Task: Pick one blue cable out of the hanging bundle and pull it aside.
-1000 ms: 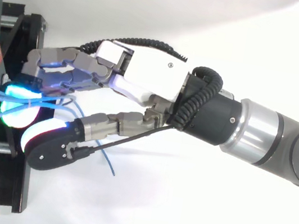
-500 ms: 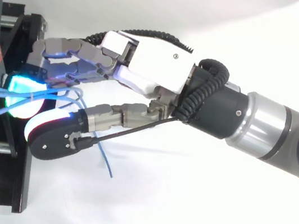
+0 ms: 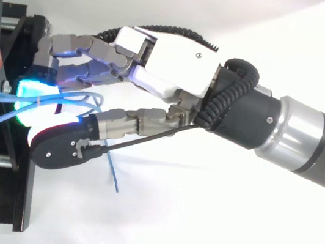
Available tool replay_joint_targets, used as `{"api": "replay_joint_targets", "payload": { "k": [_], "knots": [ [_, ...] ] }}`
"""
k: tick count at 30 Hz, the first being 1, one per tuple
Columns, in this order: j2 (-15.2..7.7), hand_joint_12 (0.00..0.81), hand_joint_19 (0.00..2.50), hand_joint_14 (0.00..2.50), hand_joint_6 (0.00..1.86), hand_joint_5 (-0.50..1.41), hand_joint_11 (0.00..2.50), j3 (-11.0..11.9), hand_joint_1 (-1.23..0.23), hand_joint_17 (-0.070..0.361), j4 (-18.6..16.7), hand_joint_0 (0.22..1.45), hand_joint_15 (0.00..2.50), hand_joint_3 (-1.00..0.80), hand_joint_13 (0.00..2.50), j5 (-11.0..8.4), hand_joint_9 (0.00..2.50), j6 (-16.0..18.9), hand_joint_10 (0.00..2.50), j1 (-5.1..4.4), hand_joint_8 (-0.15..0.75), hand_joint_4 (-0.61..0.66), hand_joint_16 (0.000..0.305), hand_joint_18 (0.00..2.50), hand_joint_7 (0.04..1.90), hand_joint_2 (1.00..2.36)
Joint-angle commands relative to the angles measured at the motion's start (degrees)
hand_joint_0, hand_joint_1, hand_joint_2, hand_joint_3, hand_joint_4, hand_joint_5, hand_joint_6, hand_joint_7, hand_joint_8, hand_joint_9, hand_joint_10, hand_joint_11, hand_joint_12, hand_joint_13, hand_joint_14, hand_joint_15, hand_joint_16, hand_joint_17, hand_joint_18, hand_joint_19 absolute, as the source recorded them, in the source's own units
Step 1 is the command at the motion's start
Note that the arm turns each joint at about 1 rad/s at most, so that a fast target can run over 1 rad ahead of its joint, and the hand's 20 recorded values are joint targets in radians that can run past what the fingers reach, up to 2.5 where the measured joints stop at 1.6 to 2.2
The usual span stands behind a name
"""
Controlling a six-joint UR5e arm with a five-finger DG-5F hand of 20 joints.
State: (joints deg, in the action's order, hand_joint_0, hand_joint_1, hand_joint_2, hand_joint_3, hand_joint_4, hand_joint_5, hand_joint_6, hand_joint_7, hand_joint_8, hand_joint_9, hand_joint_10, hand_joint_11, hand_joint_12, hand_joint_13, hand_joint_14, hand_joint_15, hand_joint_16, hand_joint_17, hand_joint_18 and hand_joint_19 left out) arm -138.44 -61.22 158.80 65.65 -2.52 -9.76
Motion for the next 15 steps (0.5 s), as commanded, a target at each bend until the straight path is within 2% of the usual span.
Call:
{"api": "replay_joint_targets", "payload": {
  "k": [1,4,6,12,15],
  "knots": [
    [1.16,0.366,0.19,0.01,0.61,-0.11,0.25,-0.04,-0.67,0.094,2.92,0.59,0.24,-0.4,0.6,0.0,0.67,-0.64,0.01,0.18,0.259,0.2,0.042,0.42,1.28,1.01],
    [1.51,0.37,0.2,0.01,0.62,-0.11,0.26,-0.04,-0.67,0.096,4.06,0.56,0.23,-0.46,0.6,0.0,0.68,-0.64,0.01,0.35,0.26,0.21,0.043,0.42,1.25,1.0],
    [1.86,0.379,0.19,0.01,0.63,-0.11,0.26,0.05,-0.61,0.101,4.33,0.52,0.24,-0.5,0.6,0.0,0.68,-0.64,0.01,0.44,0.27,0.22,0.045,0.43,1.21,1.0],
    [3.36,0.379,0.2,0.01,0.62,-0.1,0.26,-0.04,-0.55,0.099,5.91,0.55,0.24,-0.49,0.62,0.0,0.7,-1.78,0.01,0.97,0.271,0.22,0.044,0.44,1.23,1.0],
    [3.97,0.374,0.21,0.01,0.65,-0.11,0.27,0.05,-0.57,0.097,7.05,0.58,0.24,-0.43,0.62,0.0,0.7,-2.14,0.01,1.05,0.265,0.21,0.043,0.44,1.22,1.01]
  ]
}}
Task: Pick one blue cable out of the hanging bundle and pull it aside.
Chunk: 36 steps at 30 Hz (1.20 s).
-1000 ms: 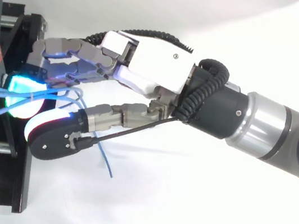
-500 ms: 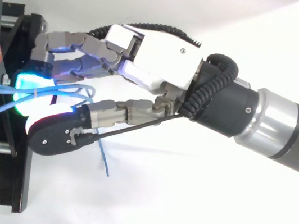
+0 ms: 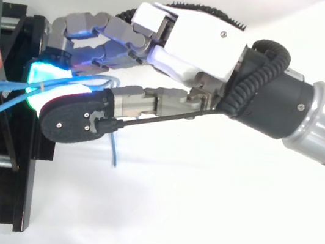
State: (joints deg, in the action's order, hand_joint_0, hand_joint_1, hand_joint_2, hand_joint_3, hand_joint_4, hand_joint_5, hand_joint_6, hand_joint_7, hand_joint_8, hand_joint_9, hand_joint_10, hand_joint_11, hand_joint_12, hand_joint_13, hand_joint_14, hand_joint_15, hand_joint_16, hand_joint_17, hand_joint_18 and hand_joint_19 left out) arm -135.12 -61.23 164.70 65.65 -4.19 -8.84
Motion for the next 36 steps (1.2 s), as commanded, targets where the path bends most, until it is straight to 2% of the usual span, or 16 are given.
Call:
{"api": "replay_joint_targets", "payload": {
  "k": [1,8,13,19,23,29,36],
  "knots": [
    [1.17,0.372,0.2,0.01,0.66,-0.11,0.27,-0.03,-0.58,0.097,1.67,0.58,0.24,-0.42,0.62,0.0,0.7,-0.65,0.01,0.14,0.263,0.21,0.043,0.44,1.21,1.01],
    [1.53,0.376,0.21,0.01,0.84,-0.16,0.3,-0.03,-0.6,0.097,3.17,0.58,0.25,-0.29,0.61,0.0,0.7,-0.82,0.01,0.14,0.27,0.23,0.043,0.44,1.04,1.02],
    [1.79,0.377,0.22,0.01,0.87,-0.17,0.32,-0.03,-0.65,0.099,3.26,0.59,0.25,-0.23,0.61,-0.17,0.69,-0.82,0.01,-0.13,0.271,0.22,0.044,0.45,1.04,1.02],
    [2.14,0.379,0.22,0.01,0.88,-0.17,0.32,0.06,-0.72,0.1,4.14,0.6,0.26,-0.19,0.61,-0.26,0.69,-0.65,0.01,-0.3,0.267,0.13,0.044,0.46,1.05,1.02],
    [2.14,0.379,0.23,0.01,0.9,-0.18,0.34,0.06,-0.78,0.102,4.22,0.63,0.26,-0.13,0.62,-0.35,0.68,-0.65,0.01,-0.3,0.263,0.02,0.046,0.49,1.06,1.03],
    [2.14,0.376,0.21,0.01,0.91,-0.19,0.36,-0.03,-0.85,0.102,4.75,0.7,0.27,-0.12,0.65,-0.35,0.69,-0.56,0.01,-0.39,0.255,-0.07,0.046,0.53,1.14,1.03],
    [2.14,0.374,0.21,0.01,0.92,-0.2,0.4,0.06,-0.86,0.101,5.63,0.72,0.27,-0.19,0.66,-0.26,0.71,0.41,0.01,-0.48,0.253,-0.06,0.045,0.55,1.07,1.03]
  ]
}}
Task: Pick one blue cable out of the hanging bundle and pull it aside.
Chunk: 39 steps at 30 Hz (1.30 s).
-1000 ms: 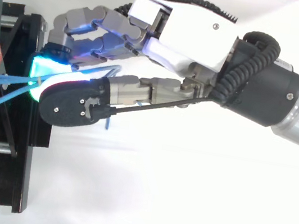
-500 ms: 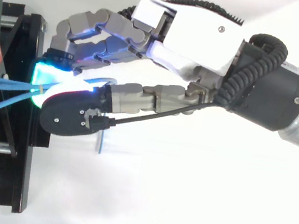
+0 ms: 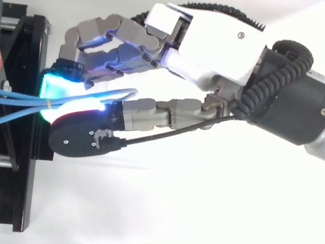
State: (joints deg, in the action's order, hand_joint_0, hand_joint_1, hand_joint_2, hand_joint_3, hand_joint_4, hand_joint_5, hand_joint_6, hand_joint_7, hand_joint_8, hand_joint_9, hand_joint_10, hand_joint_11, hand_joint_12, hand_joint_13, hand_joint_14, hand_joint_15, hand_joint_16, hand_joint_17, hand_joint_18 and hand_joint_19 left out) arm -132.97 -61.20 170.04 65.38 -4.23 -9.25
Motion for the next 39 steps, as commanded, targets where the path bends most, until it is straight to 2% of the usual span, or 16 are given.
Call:
{"api": "replay_joint_targets", "payload": {
  "k": [1,3,7,9,13,15,18,20,23,26,27,28,30,35,36,39],
  "knots": [
    [-0.01,0.374,0.21,0.01,0.92,-0.2,0.39,0.03,-0.86,0.101,0.38,0.73,0.27,-0.21,0.66,0.01,0.71,0.54,0.01,-0.06,0.254,-0.04,0.045,0.55,1.11,1.03],
    [-0.01,0.375,0.2,0.01,0.93,-0.2,0.39,0.03,-0.89,0.101,0.38,0.75,0.27,-0.33,0.66,0.01,0.72,0.89,0.01,-0.06,0.254,0.01,0.045,0.56,1.14,1.02],
    [-0.01,0.373,0.2,0.01,0.93,-0.2,0.39,-0.05,-0.9,0.101,0.38,0.74,0.27,-0.43,0.67,0.01,0.73,1.15,0.01,-0.06,0.25,0.05,0.045,0.57,1.11,1.01],
    [-0.01,0.371,0.21,0.01,0.92,-0.19,0.39,0.03,-0.91,0.1,0.38,0.68,0.27,-0.5,0.68,0.01,0.73,1.33,0.01,-0.06,0.252,0.1,0.044,0.58,1.09,1.0],
    [0.08,0.374,0.23,0.01,0.91,-0.18,0.4,0.12,-0.87,0.1,0.29,0.59,0.28,-0.5,0.68,0.01,0.75,2.03,0.01,0.03,0.26,0.14,0.045,0.58,1.03,1.0],
    [0.08,0.397,0.24,0.01,0.9,-0.17,0.38,0.47,-0.77,0.108,0.46,0.51,0.29,-0.5,0.7,0.01,0.76,2.29,0.01,0.11,0.278,0.16,0.048,0.6,1.04,1.0],
    [0.08,0.416,0.25,0.01,0.87,-0.17,0.38,0.65,-0.63,0.115,1.26,0.47,0.29,-0.5,0.72,0.01,0.78,2.47,0.01,0.11,0.294,0.17,0.051,0.61,0.99,1.0],
    [0.08,0.417,0.25,0.01,0.86,-0.16,0.38,0.65,-0.6,0.115,1.78,0.48,0.29,-0.5,0.72,0.1,0.78,2.56,0.01,0.11,0.293,0.17,0.051,0.61,1.0,1.0],
    [0.08,0.393,0.27,0.01,0.85,-0.16,0.39,0.65,-0.6,0.105,1.96,0.55,0.3,-0.5,0.7,0.1,0.77,2.82,0.01,0.11,0.275,0.15,0.047,0.57,1.07,1.0],
    [0.08,0.388,0.27,0.01,0.87,-0.17,0.39,0.65,-0.64,0.103,1.96,0.59,0.3,-0.37,0.69,0.1,0.77,2.91,0.01,0.11,0.273,0.14,0.046,0.57,1.13,1.01],
    [0.08,0.389,0.28,0.01,0.87,-0.17,0.4,0.65,-0.71,0.103,1.96,0.6,0.3,-0.25,0.69,0.1,0.77,2.91,0.01,0.11,0.274,0.15,0.046,0.57,1.21,1.02],
    [0.08,0.389,0.28,0.01,0.87,-0.17,0.4,0.74,-0.71,0.103,1.96,0.6,0.3,-0.25,0.69,0.1,0.77,2.91,0.01,0.11,0.274,0.15,0.046,0.57,1.21,1.02],
    [0.08,0.385,0.27,0.01,0.91,-0.17,0.4,0.82,-0.77,0.104,2.05,0.63,0.3,-0.15,0.71,0.01,0.77,2.91,0.01,0.11,0.274,0.04,0.046,0.6,1.21,1.03],
    [0.08,0.386,0.27,0.01,0.93,-0.18,0.41,1.18,-0.82,0.105,2.66,0.7,0.3,-0.12,0.73,0.1,0.79,2.91,0.01,0.11,0.27,-0.11,0.046,0.63,1.28,1.03],
    [0.08,0.382,0.28,0.01,0.92,-0.18,0.4,1.18,-0.85,0.104,2.66,0.74,0.31,-0.14,0.73,0.01,0.79,2.91,0.01,0.11,0.262,-0.07,0.046,0.63,1.47,1.03],
    [0.08,0.376,0.3,0.01,0.92,-0.18,0.41,1.18,-0.87,0.102,2.66,0.78,0.31,-0.2,0.73,0.01,0.8,2.91,0.01,0.11,0.252,-0.07,0.045,0.62,1.51,1.03]
  ]
}}
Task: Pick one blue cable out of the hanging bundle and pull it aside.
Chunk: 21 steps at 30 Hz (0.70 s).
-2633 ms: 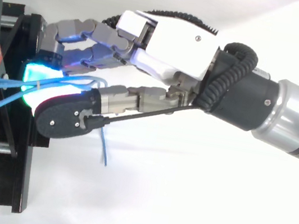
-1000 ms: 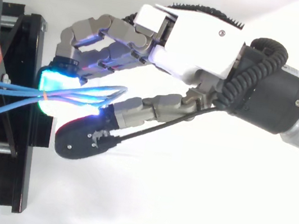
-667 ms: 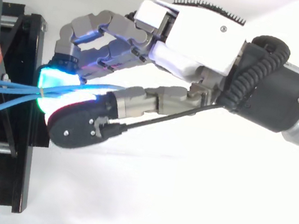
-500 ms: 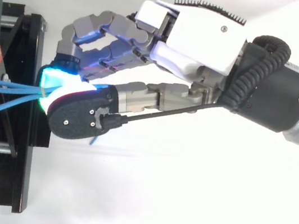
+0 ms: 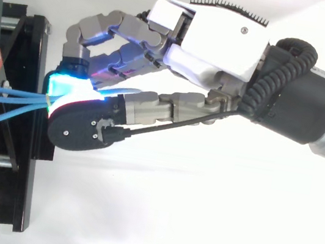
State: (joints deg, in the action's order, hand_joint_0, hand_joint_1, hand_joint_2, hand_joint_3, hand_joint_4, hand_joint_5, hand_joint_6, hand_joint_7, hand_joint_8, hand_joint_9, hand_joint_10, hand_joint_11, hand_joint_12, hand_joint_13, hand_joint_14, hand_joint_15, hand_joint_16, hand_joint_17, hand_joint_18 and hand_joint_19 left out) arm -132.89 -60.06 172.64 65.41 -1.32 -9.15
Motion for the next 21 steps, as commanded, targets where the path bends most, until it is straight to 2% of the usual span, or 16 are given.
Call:
{"api": "replay_joint_targets", "payload": {
  "k": [1,6,9,13,16,18,21],
  "knots": [
    [0.0,0.373,0.31,0.01,0.92,-0.18,0.39,0.03,-0.87,0.101,0.06,0.79,0.31,-0.22,0.73,0.07,0.8,0.0,0.01,0.01,0.252,-0.05,0.045,0.62,1.52,1.02],
    [0.0,0.357,0.34,0.01,0.93,-0.16,0.41,0.3,-0.88,0.094,0.24,0.87,0.33,-0.4,0.75,0.07,0.84,0.0,0.01,0.01,0.233,-0.16,0.042,0.61,1.55,1.01],
    [0.0,0.354,0.3,0.01,0.94,-0.16,0.4,0.3,-0.9,0.092,0.41,0.86,0.32,-0.5,0.76,0.07,0.86,0.0,0.01,0.01,0.226,-0.19,0.041,0.64,1.53,1.0],
    [0.0,0.345,0.23,0.01,0.93,-0.15,0.4,0.38,-0.97,0.089,0.5,0.82,0.31,-0.5,0.79,0.07,0.87,0.0,0.01,0.01,0.212,-0.17,0.04,0.7,1.55,1.0],
    [-0.09,0.345,0.23,0.01,0.93,-0.14,0.4,0.38,-0.98,0.089,0.5,0.75,0.32,-0.5,0.79,0.07,0.89,0.0,0.01,0.18,0.214,-0.15,0.04,0.71,1.46,1.0],
    [0.0,0.346,0.25,0.01,0.93,-0.14,0.41,0.38,-0.98,0.089,0.5,0.65,0.33,-0.5,0.79,0.07,0.9,0.0,0.01,0.18,0.211,-0.09,0.039,0.7,1.2,1.0],
    [0.0,0.354,0.26,0.01,0.92,-0.13,0.41,0.38,-0.95,0.093,0.5,0.56,0.33,-0.5,0.8,0.07,0.9,0.0,0.01,0.18,0.224,-0.02,0.041,0.7,1.06,1.0]
  ]
}}
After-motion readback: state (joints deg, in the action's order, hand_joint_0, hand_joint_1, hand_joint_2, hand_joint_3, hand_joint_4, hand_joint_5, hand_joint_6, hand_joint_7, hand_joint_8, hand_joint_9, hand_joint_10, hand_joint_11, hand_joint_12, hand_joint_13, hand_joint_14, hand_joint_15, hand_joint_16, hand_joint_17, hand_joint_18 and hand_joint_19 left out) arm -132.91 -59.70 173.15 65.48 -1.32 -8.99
